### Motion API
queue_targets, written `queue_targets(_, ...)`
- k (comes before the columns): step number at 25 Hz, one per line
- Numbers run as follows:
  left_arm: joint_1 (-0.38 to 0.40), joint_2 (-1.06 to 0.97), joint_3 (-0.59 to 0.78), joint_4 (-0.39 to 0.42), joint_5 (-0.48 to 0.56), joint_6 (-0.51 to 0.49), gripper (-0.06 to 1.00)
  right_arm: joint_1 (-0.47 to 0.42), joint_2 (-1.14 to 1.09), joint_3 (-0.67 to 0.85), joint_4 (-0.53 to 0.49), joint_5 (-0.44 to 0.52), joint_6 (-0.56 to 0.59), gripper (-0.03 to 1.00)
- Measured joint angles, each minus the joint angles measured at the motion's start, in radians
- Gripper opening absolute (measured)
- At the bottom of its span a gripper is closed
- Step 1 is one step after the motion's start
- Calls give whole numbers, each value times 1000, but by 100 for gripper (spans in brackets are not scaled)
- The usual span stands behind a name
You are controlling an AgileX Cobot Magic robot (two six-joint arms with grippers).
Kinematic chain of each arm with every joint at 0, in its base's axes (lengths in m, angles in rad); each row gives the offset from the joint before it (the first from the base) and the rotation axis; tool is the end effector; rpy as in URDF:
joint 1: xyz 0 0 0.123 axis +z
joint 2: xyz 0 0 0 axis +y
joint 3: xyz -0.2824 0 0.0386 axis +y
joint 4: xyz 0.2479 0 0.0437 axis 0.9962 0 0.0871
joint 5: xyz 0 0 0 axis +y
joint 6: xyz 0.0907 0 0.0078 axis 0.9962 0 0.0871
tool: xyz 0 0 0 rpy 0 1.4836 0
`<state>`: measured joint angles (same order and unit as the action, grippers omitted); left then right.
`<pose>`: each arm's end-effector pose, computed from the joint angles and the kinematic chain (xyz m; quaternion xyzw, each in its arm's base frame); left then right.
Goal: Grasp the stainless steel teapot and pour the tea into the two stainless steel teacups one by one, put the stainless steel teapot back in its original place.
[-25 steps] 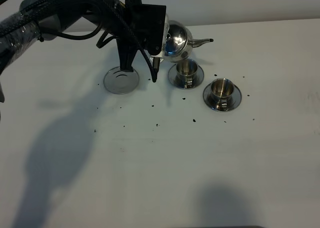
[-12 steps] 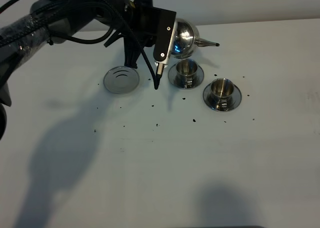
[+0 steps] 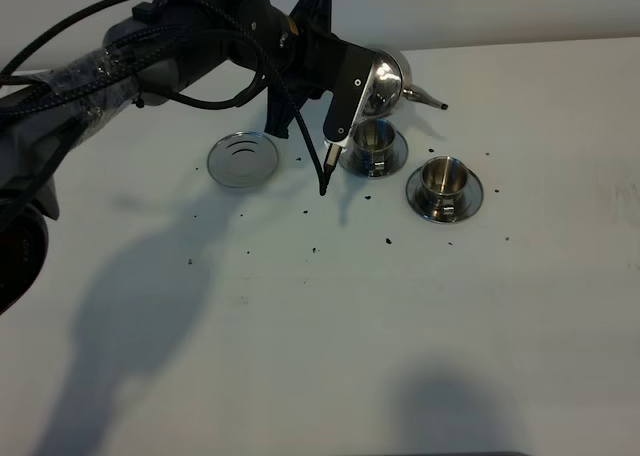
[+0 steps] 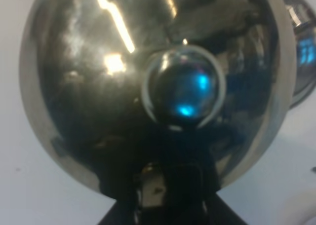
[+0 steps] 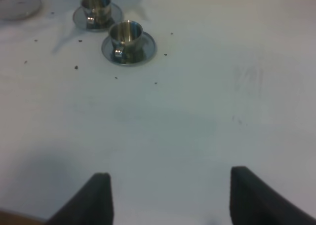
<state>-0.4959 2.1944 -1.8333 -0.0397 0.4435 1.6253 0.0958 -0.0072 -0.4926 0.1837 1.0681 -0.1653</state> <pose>0.4497 -0.2450 0.2231 0.7880 0.4556 0.2086 0.3577 -0.0075 0.0139 0.2756 -0.1147 0.8439 0.0737 0.5190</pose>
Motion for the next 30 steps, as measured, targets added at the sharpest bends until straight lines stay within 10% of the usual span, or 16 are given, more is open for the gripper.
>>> queue_targets(30, -32, 83, 0, 3, -203, 179, 20, 0, 0, 0, 2, 0, 0, 50)
